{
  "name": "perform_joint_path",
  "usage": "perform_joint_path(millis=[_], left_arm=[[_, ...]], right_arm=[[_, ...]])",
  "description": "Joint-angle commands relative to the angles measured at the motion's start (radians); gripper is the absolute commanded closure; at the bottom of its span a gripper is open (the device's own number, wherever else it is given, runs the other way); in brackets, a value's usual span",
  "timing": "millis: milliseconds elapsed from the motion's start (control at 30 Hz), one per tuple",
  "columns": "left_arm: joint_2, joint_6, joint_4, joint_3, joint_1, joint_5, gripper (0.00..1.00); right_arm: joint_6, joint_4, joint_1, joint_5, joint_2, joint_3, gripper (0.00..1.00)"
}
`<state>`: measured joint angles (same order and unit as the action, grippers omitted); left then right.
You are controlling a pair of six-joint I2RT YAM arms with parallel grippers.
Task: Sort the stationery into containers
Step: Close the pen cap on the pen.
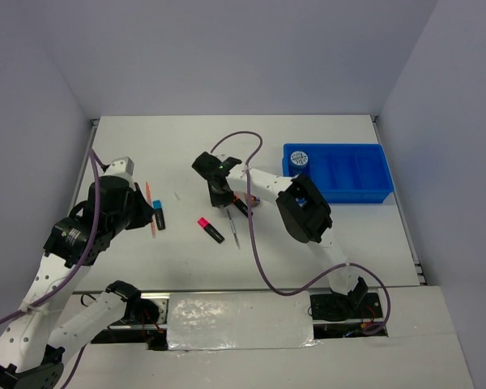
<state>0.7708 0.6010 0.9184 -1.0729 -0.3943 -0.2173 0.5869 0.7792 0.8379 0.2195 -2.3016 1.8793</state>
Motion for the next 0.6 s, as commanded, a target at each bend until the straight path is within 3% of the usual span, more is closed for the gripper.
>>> perform_joint_path(millis=[0, 367, 533, 567], left_arm=[[-0.002, -0.018, -0.035, 0.01, 0.0, -0.002, 1.0], [-0.007, -0.02, -0.039, 0.024, 0.0, 0.004, 1.0], [-0.01, -0.021, -0.029, 0.021, -0.002, -0.004, 1.0], [-0.013, -0.02, -0.027, 0.021, 0.0, -0.002, 1.0]], right_arm=[[0.021, 0.088, 0.017, 0.011, 0.024, -0.06, 0.67], [0.001, 0.063, 0.009, -0.002, -0.001, -0.045, 0.74], [-0.001, 0.068, 0.004, -0.012, -0.018, -0.009, 0.87], [0.001, 0.069, 0.004, -0.015, -0.015, -0.006, 1.0]])
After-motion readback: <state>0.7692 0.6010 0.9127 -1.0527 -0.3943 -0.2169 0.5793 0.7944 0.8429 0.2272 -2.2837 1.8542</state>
